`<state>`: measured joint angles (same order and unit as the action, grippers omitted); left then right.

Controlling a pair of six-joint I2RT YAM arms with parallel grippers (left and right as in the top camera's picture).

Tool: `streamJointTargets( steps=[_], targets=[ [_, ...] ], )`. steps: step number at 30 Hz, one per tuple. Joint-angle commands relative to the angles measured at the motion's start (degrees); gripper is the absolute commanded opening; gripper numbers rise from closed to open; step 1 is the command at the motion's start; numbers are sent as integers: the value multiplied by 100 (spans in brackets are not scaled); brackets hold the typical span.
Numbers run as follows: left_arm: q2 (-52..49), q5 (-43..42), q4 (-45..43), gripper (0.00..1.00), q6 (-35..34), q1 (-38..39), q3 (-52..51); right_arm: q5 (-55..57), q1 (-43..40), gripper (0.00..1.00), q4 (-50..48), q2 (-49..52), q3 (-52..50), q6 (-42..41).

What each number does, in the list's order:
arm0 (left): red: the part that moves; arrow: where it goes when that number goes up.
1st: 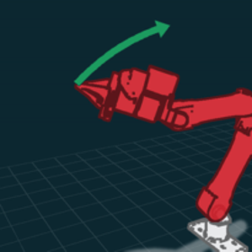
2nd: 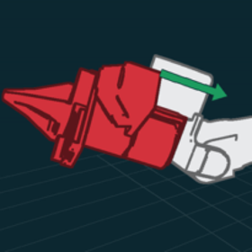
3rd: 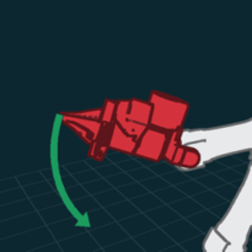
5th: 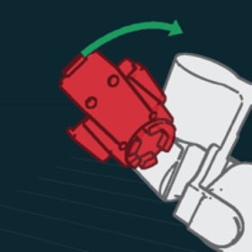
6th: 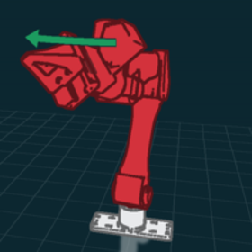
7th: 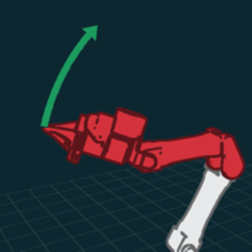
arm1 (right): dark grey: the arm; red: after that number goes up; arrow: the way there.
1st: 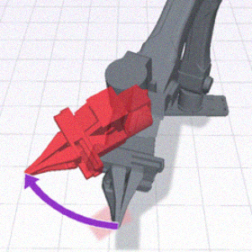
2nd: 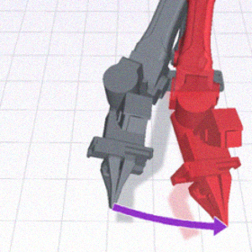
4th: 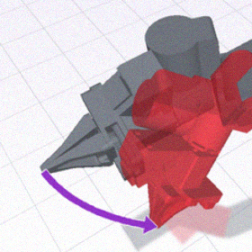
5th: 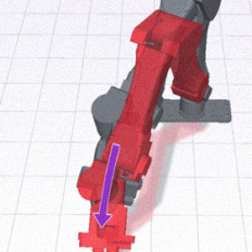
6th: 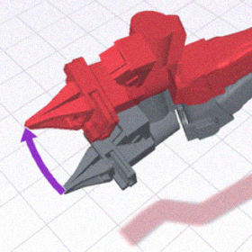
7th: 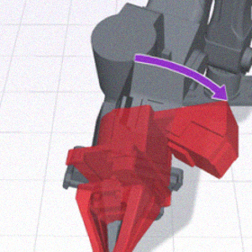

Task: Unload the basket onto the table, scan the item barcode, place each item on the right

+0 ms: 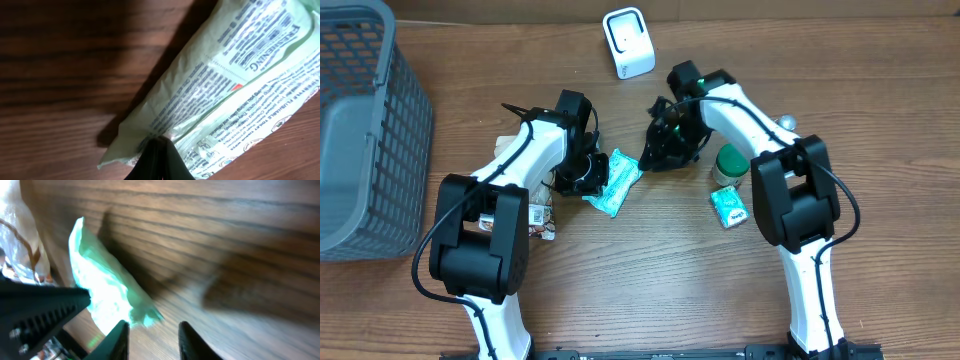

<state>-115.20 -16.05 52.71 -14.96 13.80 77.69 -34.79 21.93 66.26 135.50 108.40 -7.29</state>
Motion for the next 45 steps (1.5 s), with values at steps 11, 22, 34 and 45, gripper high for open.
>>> streamJointTargets(
  steps=[11, 22, 34, 45],
  targets=[
    [297, 118, 295, 4, -330, -140, 697, 173, 229, 6, 179, -745, 531, 317],
    [195, 98, -400, 4, -328, -129, -11, 717, 752, 4, -481, -745, 17, -236],
    [195, 219, 155, 4, -197, -125, -20, 1134, 966, 4, -1316, -745, -389, -433],
    [195, 614, -225, 4, -446, 4, -529, 1443, 966, 4, -1910, -745, -927, -494]
  ],
)
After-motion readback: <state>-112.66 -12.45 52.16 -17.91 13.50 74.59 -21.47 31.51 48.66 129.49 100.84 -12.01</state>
